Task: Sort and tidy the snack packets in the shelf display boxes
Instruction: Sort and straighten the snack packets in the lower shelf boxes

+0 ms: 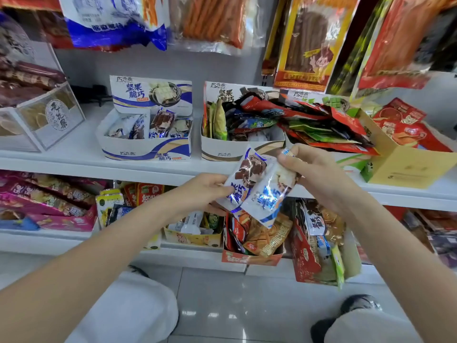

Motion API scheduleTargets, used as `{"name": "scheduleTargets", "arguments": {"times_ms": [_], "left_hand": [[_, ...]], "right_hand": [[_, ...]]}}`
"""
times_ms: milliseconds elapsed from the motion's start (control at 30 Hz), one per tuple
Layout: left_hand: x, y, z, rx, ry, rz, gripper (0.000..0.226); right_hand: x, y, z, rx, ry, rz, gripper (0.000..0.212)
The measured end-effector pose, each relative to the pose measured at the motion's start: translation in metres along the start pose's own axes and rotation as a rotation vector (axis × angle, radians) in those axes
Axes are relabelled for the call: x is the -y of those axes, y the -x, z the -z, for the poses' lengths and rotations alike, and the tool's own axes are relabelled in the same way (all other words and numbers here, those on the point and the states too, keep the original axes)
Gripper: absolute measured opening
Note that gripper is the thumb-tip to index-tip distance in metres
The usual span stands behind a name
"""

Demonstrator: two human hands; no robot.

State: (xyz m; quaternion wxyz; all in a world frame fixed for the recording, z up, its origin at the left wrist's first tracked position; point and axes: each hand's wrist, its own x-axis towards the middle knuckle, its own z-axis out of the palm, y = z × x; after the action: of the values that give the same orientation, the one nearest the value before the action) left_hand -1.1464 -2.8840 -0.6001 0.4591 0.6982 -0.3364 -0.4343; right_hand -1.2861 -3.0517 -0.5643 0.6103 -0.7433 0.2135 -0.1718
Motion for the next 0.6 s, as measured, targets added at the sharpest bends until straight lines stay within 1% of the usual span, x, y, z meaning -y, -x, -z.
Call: {"name": "scheduleTargets", "arguments": {"times_ms": [100,167,233,267,300,333,367,400,433,467,533,600], "left_hand": [[-0.01,0.002,0.007,0.036,0.116,0.002,0.026],[-0.016,0.002,0.017,0.041,0.224,-0.012,0.029],[-0.022,0.003,0.026,0.042,0.209,-0.067,0.023],[-0.024,0.003,0.03,0.018,0.172,-0.1,0.02],[-0.026,0.003,0.033,-0.02,0.154,-0.13,0.019],[-0.028,0.003,0.038,-0.075,0.159,-0.158,0.019],[-0.03,0.002,0.043,-0.143,0.187,-0.185,0.019],[-0.033,0.002,0.049,-0.21,0.216,-0.219,0.018],[-0.035,0.001,0.057,-0.269,0.223,-0.251,0.017],[-0.037,0.002,0.065,-0.306,0.188,-0.281,0.018],[-0.037,0.002,0.085,-0.366,0.054,-0.342,0.018],[-0.033,0.001,0.112,-0.515,-0.152,-0.361,0.015]], "right_hand": [[0.01,-0.02,-0.029,-0.018,-0.008,0.063,0.029],[0.013,-0.033,-0.043,-0.131,0.112,0.16,0.029],[0.02,-0.044,-0.053,-0.257,0.204,0.245,0.028],[0.024,-0.047,-0.056,-0.301,0.184,0.27,0.025],[0.029,-0.049,-0.061,-0.308,0.099,0.273,0.025],[0.032,-0.052,-0.066,-0.262,-0.021,0.235,0.033],[0.035,-0.054,-0.072,-0.175,-0.129,0.179,0.049],[0.037,-0.057,-0.079,-0.088,-0.174,0.147,0.063],[0.04,-0.06,-0.087,-0.025,-0.166,0.136,0.07],[0.044,-0.065,-0.096,0.0,-0.14,0.156,0.07],[0.06,-0.079,-0.11,-0.05,-0.058,0.242,0.064],[0.076,-0.1,-0.124,-0.1,0.149,0.382,0.069]]}}
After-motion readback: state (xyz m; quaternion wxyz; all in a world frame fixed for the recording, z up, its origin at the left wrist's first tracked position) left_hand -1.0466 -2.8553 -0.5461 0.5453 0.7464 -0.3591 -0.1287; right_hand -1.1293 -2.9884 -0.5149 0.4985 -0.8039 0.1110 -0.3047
